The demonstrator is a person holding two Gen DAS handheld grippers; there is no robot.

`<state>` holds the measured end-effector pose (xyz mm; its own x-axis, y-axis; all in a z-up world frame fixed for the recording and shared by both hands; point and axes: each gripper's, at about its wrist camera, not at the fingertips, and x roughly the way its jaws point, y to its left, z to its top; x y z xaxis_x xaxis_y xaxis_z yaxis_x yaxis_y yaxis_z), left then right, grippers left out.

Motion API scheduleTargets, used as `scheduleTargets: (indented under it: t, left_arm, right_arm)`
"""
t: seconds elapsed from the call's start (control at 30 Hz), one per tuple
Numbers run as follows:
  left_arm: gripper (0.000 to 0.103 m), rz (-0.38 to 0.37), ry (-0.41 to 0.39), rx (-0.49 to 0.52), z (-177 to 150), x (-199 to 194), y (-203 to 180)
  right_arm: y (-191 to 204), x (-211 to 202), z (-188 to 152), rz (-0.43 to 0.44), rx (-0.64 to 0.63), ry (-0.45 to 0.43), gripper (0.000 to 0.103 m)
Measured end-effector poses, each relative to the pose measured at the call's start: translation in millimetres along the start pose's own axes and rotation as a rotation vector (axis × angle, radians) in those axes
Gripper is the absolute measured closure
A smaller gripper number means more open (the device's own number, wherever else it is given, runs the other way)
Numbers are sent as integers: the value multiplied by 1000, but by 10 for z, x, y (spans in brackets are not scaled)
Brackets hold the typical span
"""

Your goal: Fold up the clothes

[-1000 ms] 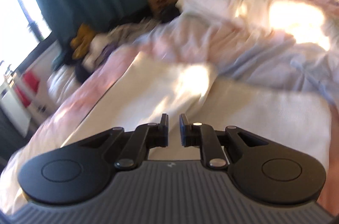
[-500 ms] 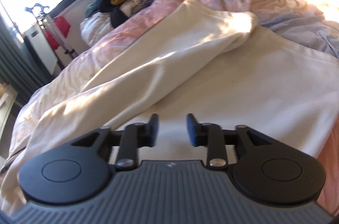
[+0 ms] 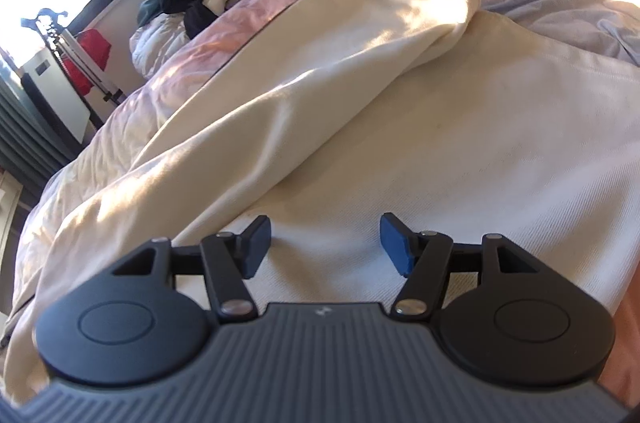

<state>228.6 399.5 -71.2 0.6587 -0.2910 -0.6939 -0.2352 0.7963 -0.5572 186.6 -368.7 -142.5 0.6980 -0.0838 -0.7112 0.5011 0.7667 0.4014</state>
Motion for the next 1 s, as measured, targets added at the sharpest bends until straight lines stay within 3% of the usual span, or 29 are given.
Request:
scheduleTargets:
  t: [0.07, 0.13, 0.2, 0.3, 0.43, 0.53, 0.6, 0.67, 0.8, 0.9, 1.0]
  left_arm:
    - [28, -52, -2, -49, -36, -12, 115]
    - [30, -198, -15, -107, -83, -36, 230]
    - [24, -330, 13, -158, -120, 24, 275]
    - [25, -358, 67, -168, -111, 232, 197]
    - [46, -319, 65, -265, -20, 531, 102]
    - [77, -252, 20, -271, 89, 599, -56]
    - [81, -214, -42, -234, 170, 556, -196]
    - [85, -223, -135, -218, 268, 345, -272]
    - [87, -203, -292, -194, 467, -60, -366]
    - [85, -131, -288, -174, 564, -3, -308]
    - [76, -39, -215, -179, 546, 262, -136]
  right_arm:
    - [21, 14, -4, -8, -3, 0, 39]
    - [43, 27, -8, -16, -6, 0, 39]
    - [67, 32, -9, -17, -14, -2, 38]
    - [90, 38, -22, -17, -20, -2, 38]
    - [120, 68, -54, -36, -43, -5, 38]
    - [161, 85, -85, -56, -71, -9, 38]
    - [175, 92, -97, -63, -82, -12, 38]
    - [173, 104, -95, -67, -83, -13, 38]
    - [165, 112, -99, -66, -77, -18, 38]
    - [144, 113, -94, -58, -69, -18, 38]
    - [130, 115, -87, -54, -60, -21, 38]
